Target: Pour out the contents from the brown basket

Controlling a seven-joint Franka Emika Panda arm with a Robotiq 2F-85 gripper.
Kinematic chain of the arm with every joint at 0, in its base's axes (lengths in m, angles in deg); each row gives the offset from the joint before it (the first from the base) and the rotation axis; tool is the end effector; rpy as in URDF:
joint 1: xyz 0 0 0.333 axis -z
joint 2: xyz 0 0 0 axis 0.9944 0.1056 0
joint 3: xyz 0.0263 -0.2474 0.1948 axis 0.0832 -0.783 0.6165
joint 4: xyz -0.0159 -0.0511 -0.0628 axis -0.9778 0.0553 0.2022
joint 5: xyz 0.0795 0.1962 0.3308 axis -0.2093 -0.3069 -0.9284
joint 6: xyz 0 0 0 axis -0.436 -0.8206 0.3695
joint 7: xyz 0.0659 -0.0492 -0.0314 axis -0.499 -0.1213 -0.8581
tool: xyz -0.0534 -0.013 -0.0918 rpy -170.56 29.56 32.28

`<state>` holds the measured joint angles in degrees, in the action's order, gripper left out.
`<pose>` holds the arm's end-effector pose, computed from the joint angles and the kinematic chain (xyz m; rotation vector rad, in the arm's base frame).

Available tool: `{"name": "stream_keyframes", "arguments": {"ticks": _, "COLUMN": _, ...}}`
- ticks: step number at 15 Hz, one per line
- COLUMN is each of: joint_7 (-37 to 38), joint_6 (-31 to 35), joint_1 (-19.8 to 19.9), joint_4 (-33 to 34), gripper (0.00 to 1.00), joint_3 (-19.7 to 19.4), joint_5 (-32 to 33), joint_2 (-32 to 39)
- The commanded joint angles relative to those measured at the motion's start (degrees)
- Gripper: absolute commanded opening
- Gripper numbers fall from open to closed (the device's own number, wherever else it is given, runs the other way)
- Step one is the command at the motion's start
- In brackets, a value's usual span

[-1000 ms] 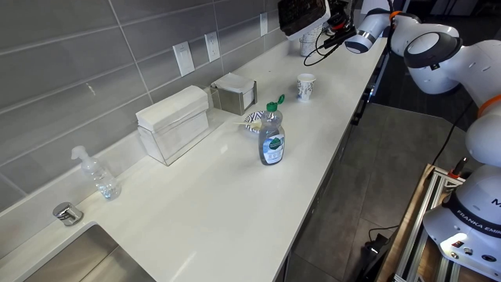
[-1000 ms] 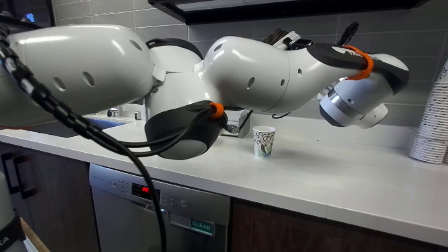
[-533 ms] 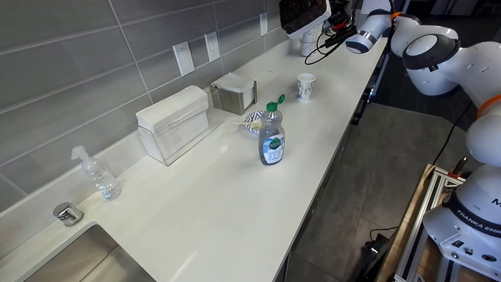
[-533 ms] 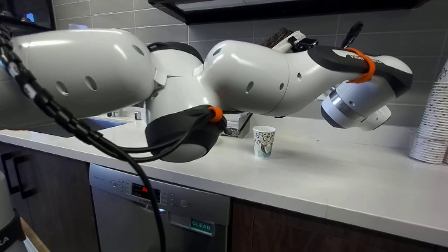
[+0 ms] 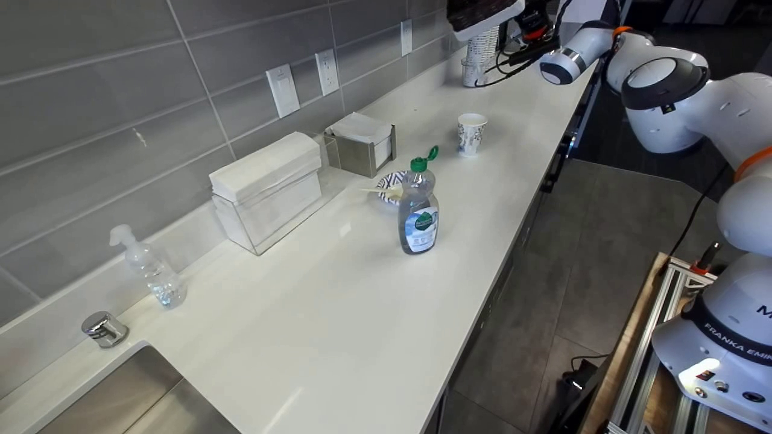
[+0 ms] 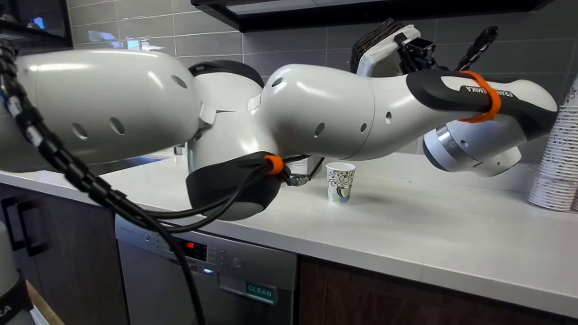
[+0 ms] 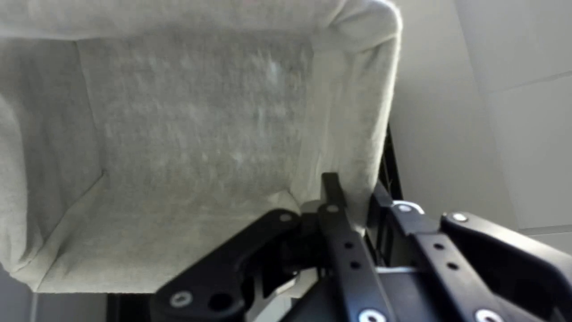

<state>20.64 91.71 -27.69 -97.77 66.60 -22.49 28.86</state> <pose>0.6175 -0.4636 0.4129 -0.7565 -0.2233 -1.0807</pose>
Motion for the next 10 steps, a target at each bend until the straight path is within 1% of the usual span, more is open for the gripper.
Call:
{"name": "stream_keyframes", "arguments": {"ticks": 1, "joint_7": -0.77, "joint_6": 7.73, "joint_1": -2.2, "joint_4": 3.05, "gripper": 0.04, "joint_3": -4.29, "joint_5": 3.52, "joint_2": -0.91}}
{"name": "stream_keyframes", "arguments": {"ticks": 3, "joint_7": -3.65, "joint_6": 11.73, "joint_1": -3.5, "joint_4": 3.73, "gripper": 0.04, "joint_3": -5.83, "joint_5": 5.39, "joint_2": -2.31}}
{"name": "stream_keyframes", "arguments": {"ticks": 4, "joint_7": -1.42, "joint_6": 12.58, "joint_1": -8.62, "joint_4": 12.92, "gripper": 0.04, "joint_3": -9.62, "joint_5": 3.1, "joint_2": -0.14}}
{"name": "stream_keyframes", "arguments": {"ticks": 5, "joint_7": -6.59, "joint_6": 14.86, "joint_1": -5.05, "joint_4": 3.02, "gripper": 0.04, "joint_3": -10.79, "joint_5": 3.47, "joint_2": -5.31}}
{"name": "stream_keyframes", "arguments": {"ticks": 6, "joint_7": -7.65, "joint_6": 16.47, "joint_1": -6.5, "joint_4": 4.44, "gripper": 0.04, "joint_3": -12.41, "joint_5": 3.5, "joint_2": -5.85}}
{"name": "stream_keyframes", "arguments": {"ticks": 10, "joint_7": -13.5, "joint_6": 23.61, "joint_1": -10.11, "joint_4": 4.48, "gripper": 0.04, "joint_3": -19.28, "joint_5": 3.44, "joint_2": -9.75}}
